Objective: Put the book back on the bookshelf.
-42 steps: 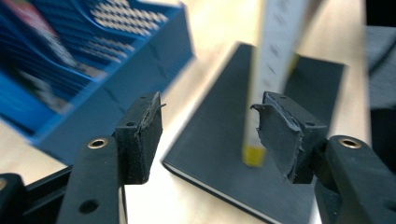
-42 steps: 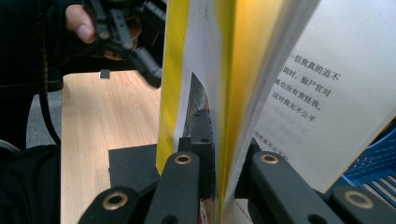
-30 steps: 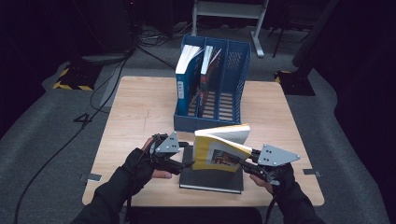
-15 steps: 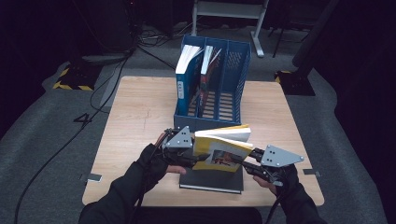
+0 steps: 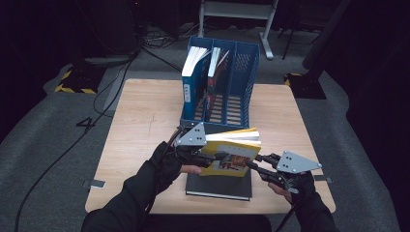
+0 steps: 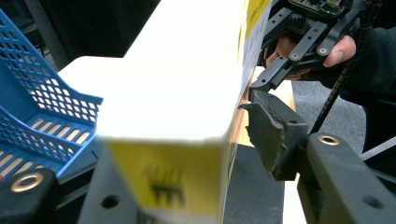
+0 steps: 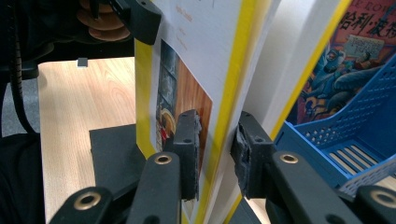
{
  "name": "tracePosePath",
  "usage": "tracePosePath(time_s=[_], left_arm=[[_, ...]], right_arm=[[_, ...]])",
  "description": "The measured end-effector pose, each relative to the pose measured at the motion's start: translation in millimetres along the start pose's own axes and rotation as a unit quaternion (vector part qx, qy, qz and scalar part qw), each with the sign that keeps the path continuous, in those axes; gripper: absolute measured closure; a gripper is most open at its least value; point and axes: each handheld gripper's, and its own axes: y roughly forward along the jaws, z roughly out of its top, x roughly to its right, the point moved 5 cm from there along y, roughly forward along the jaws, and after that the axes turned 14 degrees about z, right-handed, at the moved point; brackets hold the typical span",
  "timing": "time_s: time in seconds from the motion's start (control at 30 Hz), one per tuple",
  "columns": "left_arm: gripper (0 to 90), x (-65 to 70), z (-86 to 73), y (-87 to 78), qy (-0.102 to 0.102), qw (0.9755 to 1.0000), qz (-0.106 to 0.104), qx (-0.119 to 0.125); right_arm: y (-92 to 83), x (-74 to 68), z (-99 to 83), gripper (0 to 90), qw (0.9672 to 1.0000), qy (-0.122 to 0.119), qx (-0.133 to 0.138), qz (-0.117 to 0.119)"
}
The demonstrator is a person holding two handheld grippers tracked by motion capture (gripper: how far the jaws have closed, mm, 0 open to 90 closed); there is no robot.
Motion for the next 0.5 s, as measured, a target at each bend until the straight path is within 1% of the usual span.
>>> tracePosePath(time_s=[0.07, 0.13, 0.17, 0.37, 0.43, 0.5], left_arm=[[53.8, -0.8, 2.7, 0.5, -0.003, 1.0, 0.0, 0.002], [54.9, -1.6, 5.7, 0.2, -0.009, 0.9999, -0.01, 0.008], [55.7, -2.1, 7.2, 0.4, -0.013, 0.9998, -0.008, 0.009], [59.7, -3.3, 15.0, 2.7, -0.012, 0.9998, -0.012, 0.01], [62.4, -3.7, 15.9, 3.6, -0.007, 0.9999, -0.009, 0.007], [63.7, -3.7, 16.0, 4.0, -0.01, 0.9999, -0.008, 0.008]], right_arm=[[-1.5, 1.2, -1.7, 71.1, 1.0, 0.002, -0.003, -0.005], [-2.6, 1.8, -2.9, 70.7, 1.0, 0.004, -0.002, -0.006], [-3.2, 2.5, -3.7, 70.3, 0.9999, 0.004, -0.003, -0.008], [-2.9, 3.8, -9.9, 67.4, 0.9998, 0.012, -0.011, -0.011], [-3.0, 3.9, -12.5, 65.9, 0.9997, 0.015, -0.017, -0.013], [-3.1, 4.0, -13.4, 65.0, 0.9996, 0.015, -0.018, -0.014]])
